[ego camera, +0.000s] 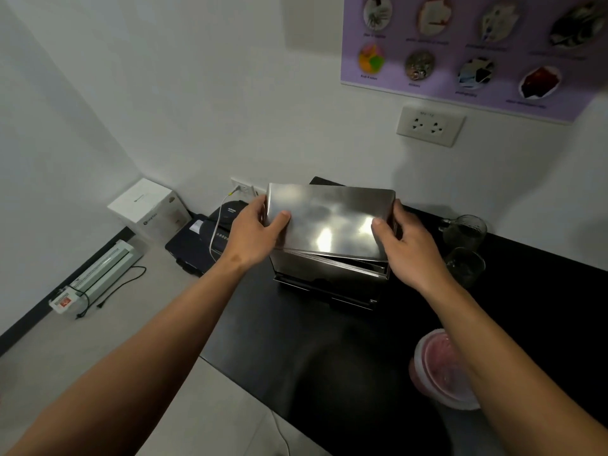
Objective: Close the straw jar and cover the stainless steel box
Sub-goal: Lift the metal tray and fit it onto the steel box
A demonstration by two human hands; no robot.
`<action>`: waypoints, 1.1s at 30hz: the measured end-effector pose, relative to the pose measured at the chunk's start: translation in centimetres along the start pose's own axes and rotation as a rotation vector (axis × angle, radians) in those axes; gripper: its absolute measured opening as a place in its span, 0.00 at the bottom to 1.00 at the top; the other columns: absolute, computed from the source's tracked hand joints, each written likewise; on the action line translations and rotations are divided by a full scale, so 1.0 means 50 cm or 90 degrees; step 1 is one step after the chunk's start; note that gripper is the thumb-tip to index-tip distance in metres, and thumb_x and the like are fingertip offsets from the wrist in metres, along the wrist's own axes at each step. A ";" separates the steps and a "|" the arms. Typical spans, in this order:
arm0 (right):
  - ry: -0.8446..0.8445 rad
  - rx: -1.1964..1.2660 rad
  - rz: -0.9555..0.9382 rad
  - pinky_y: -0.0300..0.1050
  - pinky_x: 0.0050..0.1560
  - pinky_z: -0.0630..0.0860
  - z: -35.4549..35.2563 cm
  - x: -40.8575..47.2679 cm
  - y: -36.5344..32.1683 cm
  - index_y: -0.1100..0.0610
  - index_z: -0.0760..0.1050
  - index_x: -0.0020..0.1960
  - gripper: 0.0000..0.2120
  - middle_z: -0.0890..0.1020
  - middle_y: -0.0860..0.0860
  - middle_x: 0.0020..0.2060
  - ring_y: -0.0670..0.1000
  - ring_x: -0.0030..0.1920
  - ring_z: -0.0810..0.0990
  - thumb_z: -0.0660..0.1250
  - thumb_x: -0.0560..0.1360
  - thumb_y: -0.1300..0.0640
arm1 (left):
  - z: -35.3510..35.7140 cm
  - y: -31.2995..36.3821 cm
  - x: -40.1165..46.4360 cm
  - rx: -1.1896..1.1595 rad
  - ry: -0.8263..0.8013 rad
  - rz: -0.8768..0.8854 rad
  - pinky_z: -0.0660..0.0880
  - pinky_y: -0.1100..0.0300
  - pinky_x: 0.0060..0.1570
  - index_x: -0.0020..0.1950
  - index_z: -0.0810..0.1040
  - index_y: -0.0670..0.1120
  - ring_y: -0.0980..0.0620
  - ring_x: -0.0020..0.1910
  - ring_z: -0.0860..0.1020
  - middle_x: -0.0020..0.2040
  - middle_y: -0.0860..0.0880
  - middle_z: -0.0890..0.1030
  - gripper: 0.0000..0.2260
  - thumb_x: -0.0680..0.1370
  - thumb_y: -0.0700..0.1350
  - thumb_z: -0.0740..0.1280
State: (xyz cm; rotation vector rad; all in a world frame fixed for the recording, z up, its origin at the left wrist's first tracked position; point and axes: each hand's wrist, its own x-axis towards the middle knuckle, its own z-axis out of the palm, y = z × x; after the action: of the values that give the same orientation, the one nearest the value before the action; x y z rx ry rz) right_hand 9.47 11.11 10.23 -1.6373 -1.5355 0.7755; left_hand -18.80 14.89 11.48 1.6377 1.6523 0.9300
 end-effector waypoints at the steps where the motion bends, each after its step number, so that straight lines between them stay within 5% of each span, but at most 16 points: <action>1: -0.005 0.009 0.002 0.21 0.50 0.65 -0.001 0.011 0.003 0.44 0.71 0.76 0.20 0.77 0.44 0.61 0.43 0.58 0.75 0.62 0.84 0.45 | 0.006 -0.005 0.012 0.009 -0.003 -0.006 0.82 0.55 0.53 0.68 0.79 0.54 0.63 0.49 0.84 0.54 0.60 0.84 0.15 0.81 0.53 0.70; 3: -0.018 0.020 0.013 0.20 0.48 0.66 0.000 0.032 0.014 0.47 0.76 0.70 0.16 0.79 0.46 0.61 0.46 0.59 0.78 0.63 0.84 0.47 | 0.018 -0.014 0.032 0.036 -0.010 -0.012 0.78 0.64 0.47 0.64 0.82 0.52 0.68 0.43 0.82 0.48 0.61 0.84 0.13 0.81 0.54 0.70; 8: -0.061 -0.022 0.082 0.43 0.53 0.69 0.008 0.062 0.054 0.55 0.78 0.64 0.19 0.77 0.51 0.59 0.51 0.59 0.78 0.63 0.83 0.43 | 0.049 -0.031 0.070 0.090 -0.036 -0.029 0.69 0.79 0.37 0.63 0.83 0.50 0.68 0.44 0.80 0.46 0.61 0.83 0.14 0.81 0.55 0.70; 11: -0.059 -0.049 0.106 0.40 0.49 0.68 0.017 0.064 0.073 0.57 0.79 0.61 0.19 0.75 0.49 0.57 0.48 0.56 0.75 0.64 0.82 0.42 | 0.058 -0.039 0.091 0.101 -0.042 -0.033 0.70 0.77 0.38 0.64 0.83 0.49 0.69 0.44 0.79 0.48 0.57 0.84 0.15 0.80 0.54 0.70; 15: -0.064 -0.037 0.121 0.22 0.40 0.67 0.021 0.059 0.083 0.54 0.77 0.63 0.17 0.74 0.45 0.55 0.45 0.55 0.75 0.66 0.82 0.43 | 0.064 -0.048 0.108 0.128 -0.052 -0.024 0.69 0.79 0.36 0.64 0.83 0.48 0.70 0.42 0.77 0.49 0.57 0.83 0.16 0.80 0.55 0.70; 20: -0.075 -0.038 0.118 0.35 0.42 0.72 0.017 0.063 0.087 0.50 0.78 0.61 0.14 0.81 0.47 0.54 0.44 0.50 0.79 0.67 0.81 0.42 | 0.069 -0.053 0.122 0.121 -0.064 -0.024 0.68 0.84 0.35 0.65 0.82 0.47 0.70 0.43 0.77 0.52 0.55 0.84 0.16 0.81 0.53 0.70; 26: -0.065 -0.062 0.142 0.36 0.36 0.68 0.013 0.078 0.097 0.46 0.74 0.52 0.12 0.79 0.41 0.43 0.43 0.42 0.78 0.67 0.79 0.37 | 0.082 -0.053 0.124 0.111 -0.072 -0.045 0.67 0.74 0.41 0.65 0.81 0.48 0.55 0.49 0.80 0.50 0.57 0.81 0.17 0.81 0.56 0.67; 33: -0.067 0.024 0.186 0.45 0.58 0.71 0.003 0.098 0.120 0.54 0.73 0.70 0.32 0.79 0.48 0.64 0.50 0.62 0.79 0.71 0.75 0.35 | 0.087 -0.049 0.124 0.086 -0.114 -0.086 0.75 0.56 0.56 0.68 0.79 0.48 0.50 0.57 0.82 0.58 0.52 0.84 0.26 0.77 0.62 0.63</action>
State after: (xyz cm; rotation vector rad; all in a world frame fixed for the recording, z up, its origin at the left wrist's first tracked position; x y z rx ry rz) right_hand 13.07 15.98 5.40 -1.8417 -1.3581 1.0552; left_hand -16.77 21.37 7.29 1.6227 1.7085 0.5993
